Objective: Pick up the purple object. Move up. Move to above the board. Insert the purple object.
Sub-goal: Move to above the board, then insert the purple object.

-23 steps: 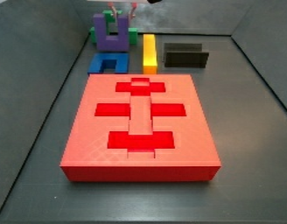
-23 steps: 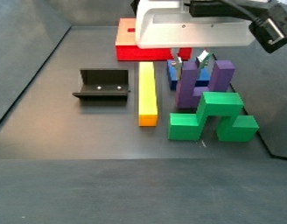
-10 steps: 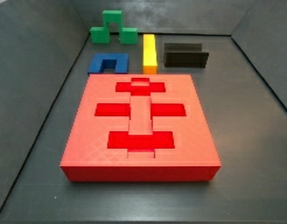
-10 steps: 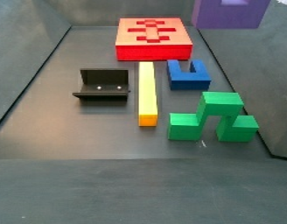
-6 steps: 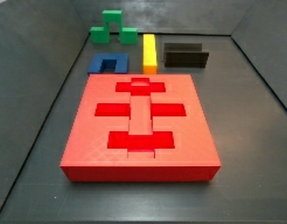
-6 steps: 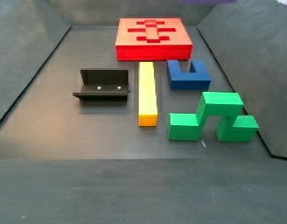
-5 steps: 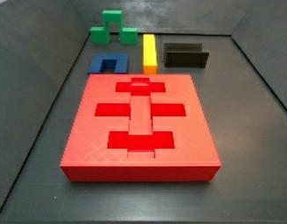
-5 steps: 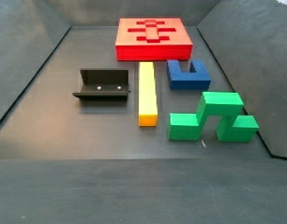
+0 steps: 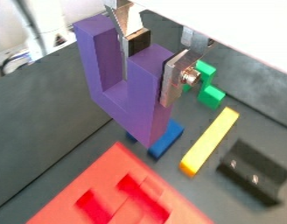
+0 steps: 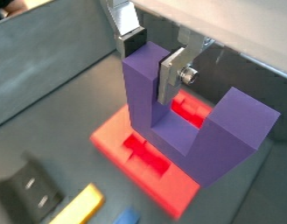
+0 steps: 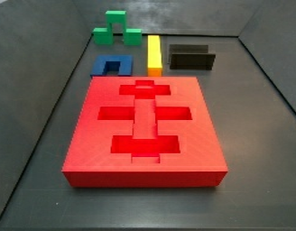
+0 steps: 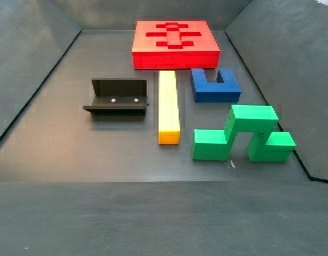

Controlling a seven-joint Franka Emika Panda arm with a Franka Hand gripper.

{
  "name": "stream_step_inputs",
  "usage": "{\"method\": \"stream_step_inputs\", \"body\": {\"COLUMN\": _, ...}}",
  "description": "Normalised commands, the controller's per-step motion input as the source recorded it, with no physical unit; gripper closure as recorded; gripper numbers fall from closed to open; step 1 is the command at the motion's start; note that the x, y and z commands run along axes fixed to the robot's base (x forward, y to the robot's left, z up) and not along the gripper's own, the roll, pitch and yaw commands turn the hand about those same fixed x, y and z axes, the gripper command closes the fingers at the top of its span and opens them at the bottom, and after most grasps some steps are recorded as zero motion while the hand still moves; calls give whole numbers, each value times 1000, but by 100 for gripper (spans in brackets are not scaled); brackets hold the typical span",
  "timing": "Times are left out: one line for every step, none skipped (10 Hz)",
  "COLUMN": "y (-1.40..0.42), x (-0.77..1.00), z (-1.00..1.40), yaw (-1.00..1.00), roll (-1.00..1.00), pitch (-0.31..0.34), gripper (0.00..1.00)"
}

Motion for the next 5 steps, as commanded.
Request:
{"method": "stream_step_inputs", "body": {"y": -881, "x": 270, "z": 143, "yaw": 10, "roll": 4, "pitch": 151, "gripper": 100}}
{"method": "stream_step_inputs", "body": {"y": -345, "x": 159, "z": 73, "yaw": 13, "roll": 15, "pitch": 147, "gripper": 100}}
{"method": "stream_step_inputs", "body": {"y": 0, "x": 29, "z": 0, "yaw": 0, "roll": 0, "pitch": 0, "gripper": 100}}
{"method": "stream_step_inputs", "body": {"y": -337, "x": 157, "z": -426, "yaw": -40, "roll": 69, "pitch": -9, "gripper": 100}}
{"method": "stream_step_inputs", "body": {"y": -586, "x": 506, "z": -857, "yaw": 0, "roll": 184, "pitch": 0, "gripper": 100}}
